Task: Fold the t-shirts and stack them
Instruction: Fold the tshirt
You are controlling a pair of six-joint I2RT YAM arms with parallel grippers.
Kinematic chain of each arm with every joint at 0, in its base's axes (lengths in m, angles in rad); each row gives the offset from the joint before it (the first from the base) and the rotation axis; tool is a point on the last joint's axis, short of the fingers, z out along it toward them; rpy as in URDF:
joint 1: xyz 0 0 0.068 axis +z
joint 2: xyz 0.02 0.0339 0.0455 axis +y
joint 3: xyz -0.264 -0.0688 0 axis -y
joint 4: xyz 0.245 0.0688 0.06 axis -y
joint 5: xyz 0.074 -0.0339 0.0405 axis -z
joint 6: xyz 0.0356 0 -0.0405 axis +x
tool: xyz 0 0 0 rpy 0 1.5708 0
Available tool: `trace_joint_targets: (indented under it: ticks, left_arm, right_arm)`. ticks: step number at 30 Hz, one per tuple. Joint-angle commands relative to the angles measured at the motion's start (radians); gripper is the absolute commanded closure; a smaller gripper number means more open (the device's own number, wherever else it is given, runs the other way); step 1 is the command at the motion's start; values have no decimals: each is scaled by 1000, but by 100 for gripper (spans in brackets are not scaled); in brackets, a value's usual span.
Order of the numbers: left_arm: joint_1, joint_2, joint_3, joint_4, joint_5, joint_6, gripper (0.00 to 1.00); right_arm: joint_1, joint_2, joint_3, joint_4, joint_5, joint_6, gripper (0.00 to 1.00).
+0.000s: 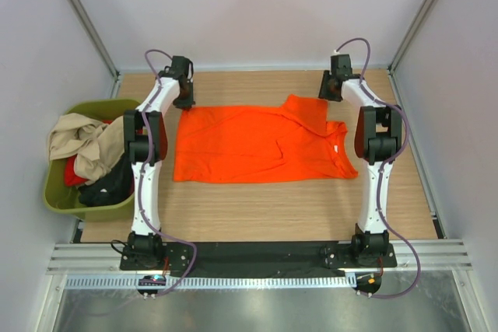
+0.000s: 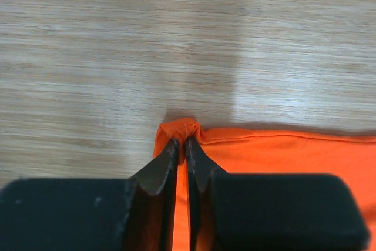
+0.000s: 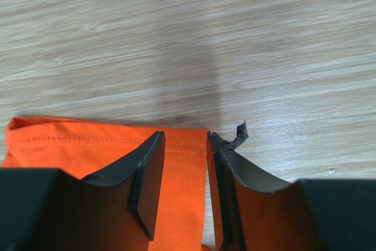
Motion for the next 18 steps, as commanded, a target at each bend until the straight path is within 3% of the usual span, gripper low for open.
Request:
trace_joint_targets:
  ticks: [1,5,12,18]
  left_arm:
    - [8,-9,30,0,18,12,92]
    - [8,-6,30,7,34,-2,99]
    - [8,-16,24,7,47,-13,100]
    - [8,-47,18,10,62,-30,100]
  right_arm:
    - [-1,7,17,9,26,-2,58]
    - [-1,55,81,-54,29,3,59]
    - [2,98,115,-122,19,15,63]
    - [2,63,121,-119,9,12,94]
